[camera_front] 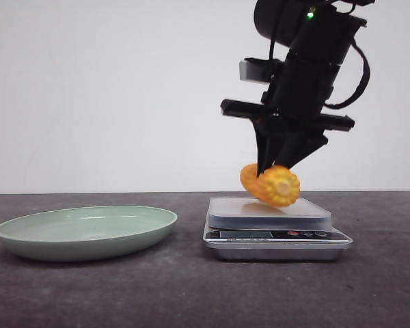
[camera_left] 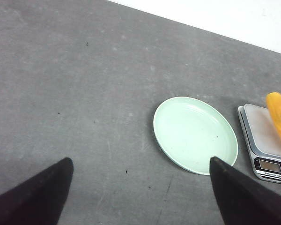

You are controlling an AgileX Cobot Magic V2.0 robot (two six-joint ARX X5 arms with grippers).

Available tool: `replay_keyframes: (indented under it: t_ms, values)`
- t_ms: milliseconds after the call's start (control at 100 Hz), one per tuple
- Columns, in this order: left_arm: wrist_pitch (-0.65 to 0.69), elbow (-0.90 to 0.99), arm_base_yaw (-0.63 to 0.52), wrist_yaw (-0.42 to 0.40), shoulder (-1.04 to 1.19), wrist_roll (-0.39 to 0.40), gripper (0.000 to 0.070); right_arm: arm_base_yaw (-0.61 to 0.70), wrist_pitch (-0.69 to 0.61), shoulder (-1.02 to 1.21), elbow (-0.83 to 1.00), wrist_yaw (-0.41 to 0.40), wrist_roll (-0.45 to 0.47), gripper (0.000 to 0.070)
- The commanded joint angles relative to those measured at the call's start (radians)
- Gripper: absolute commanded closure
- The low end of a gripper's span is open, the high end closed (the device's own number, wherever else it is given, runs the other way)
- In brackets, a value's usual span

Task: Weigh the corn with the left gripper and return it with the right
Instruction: 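Lower the right gripper onto the corn on the scale and grasp it, then carry the corn with the right gripper onto the green plate and release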

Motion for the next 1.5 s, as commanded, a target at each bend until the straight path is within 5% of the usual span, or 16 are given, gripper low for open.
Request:
replay_keyframes:
  t_ms: [0, 380, 740, 1260, 1330, 1440, 1490]
  values:
    - [0.011, 0.013, -0.003, -0.003, 0.003, 0.012, 0.0146, 0.013, -0.011, -0.076, 0.023, -0.002, -0.059, 0.0700]
    - [0.059, 0.013, -0.003, -0.003, 0.003, 0.012, 0.0146, 0.171, -0.040, -0.318, 0.077, -0.058, -0.018, 0.0700]
    - [0.082, 0.013, -0.003, -0.003, 0.003, 0.008, 0.0146, 0.349, 0.115, 0.044, 0.214, -0.019, 0.085, 0.0700]
    - [0.070, 0.013, -0.002, -0.003, 0.003, 0.000, 0.0146, 0.365, 0.207, 0.396, 0.331, 0.076, 0.262, 0.0696]
    - [0.067, 0.013, -0.003, -0.003, 0.003, 0.001, 0.0146, 0.365, 0.201, 0.397, 0.331, 0.074, 0.262, 0.0567]
    - [0.067, 0.013, -0.003, -0.003, 0.003, 0.001, 0.0146, 0.372, 0.211, 0.397, 0.331, 0.079, 0.259, 0.0121]
    - [0.066, 0.013, -0.003, -0.003, 0.003, 0.001, 0.0146, 0.373, 0.213, 0.397, 0.332, 0.076, 0.256, 0.0013]
